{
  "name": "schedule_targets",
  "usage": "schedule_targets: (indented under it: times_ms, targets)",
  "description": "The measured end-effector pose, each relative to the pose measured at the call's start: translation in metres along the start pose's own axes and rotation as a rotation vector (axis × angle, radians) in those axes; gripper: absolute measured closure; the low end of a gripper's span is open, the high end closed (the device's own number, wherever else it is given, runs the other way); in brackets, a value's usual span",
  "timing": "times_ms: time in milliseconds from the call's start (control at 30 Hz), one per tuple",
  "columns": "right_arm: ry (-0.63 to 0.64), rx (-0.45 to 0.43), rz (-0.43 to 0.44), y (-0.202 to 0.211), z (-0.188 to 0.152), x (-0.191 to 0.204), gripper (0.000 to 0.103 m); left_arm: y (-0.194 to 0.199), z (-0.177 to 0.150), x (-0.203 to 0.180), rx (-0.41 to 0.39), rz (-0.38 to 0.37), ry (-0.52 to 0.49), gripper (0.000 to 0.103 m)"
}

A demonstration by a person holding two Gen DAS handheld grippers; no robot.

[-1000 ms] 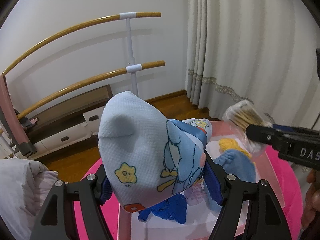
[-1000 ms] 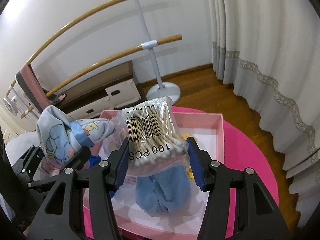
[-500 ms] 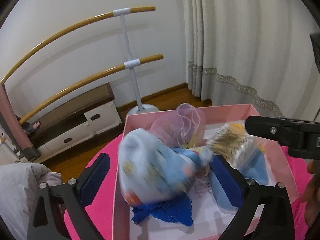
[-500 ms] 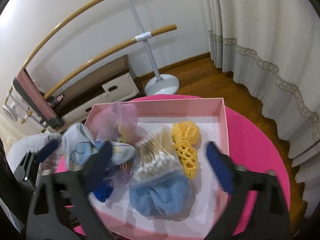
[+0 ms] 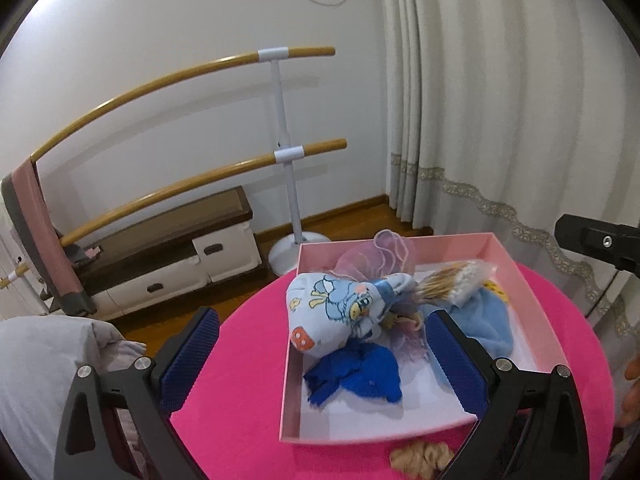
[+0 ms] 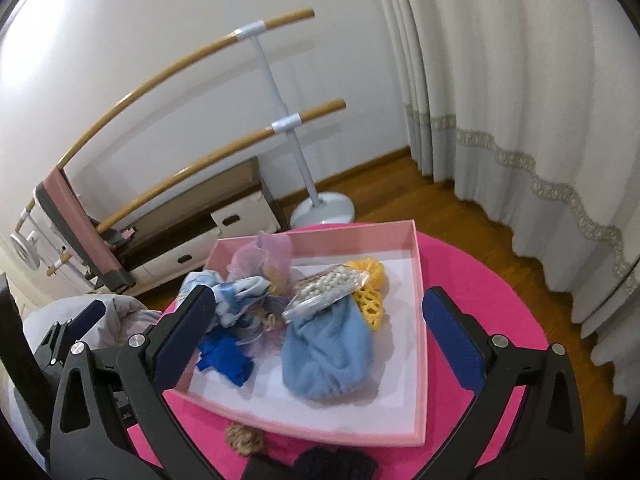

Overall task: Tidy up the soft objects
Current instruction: 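Withdraw both tools from the box back over the table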

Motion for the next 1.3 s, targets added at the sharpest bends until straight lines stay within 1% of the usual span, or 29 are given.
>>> schedule_targets:
  times_ms: [133, 300, 500, 767, 967, 1067, 1300]
  targets:
    - [0.032, -0.077, -0.009, 0.046, -0.013, 0.017, 0.0, 0.042, -0.011, -0.001, -0.04, -0.003, -0.015, 0.001]
    - [0.039, -0.165, -0.024, 0.104, -0.031, 0.03, 0.0, 0.091, -0.022, 0.001, -0.092, -0.014, -0.003, 0.0]
    - [0.033, -0.235, -0.042, 0.156, -0.053, 0.033, 0.0, 0.151, -0.04, 0.004, -0.144, -0.027, 0.021, 0.0]
    - [0.051, -0.272, -0.055, 0.198, -0.083, 0.047, 0.0, 0.207, -0.074, 0.009, -0.184, -0.02, 0.05, 0.0]
    - [0.053, -0.296, -0.087, 0.223, -0.104, 0.057, 0.0, 0.24, -0.095, 0.013, -0.194, -0.005, 0.075, 0.0]
    - [0.071, -0.311, -0.113, 0.236, -0.115, 0.066, 0.0, 0.257, -0.107, 0.013, -0.203, 0.0, 0.079, 0.0]
    - [0.108, -0.326, -0.14, 0.258, -0.133, 0.079, 0.0, 0.292, -0.133, 0.013, -0.217, 0.002, 0.097, 0.0]
Point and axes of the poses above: each gripper's, at about its wrist camera, not at the fingertips, and y roughly against the way its jaws point, x to its left, z to its top, the point moved 9 cm from there along -y, roughly the way its jaws point, and after that the axes turned 1 degree about y, right-handed, at the moved point
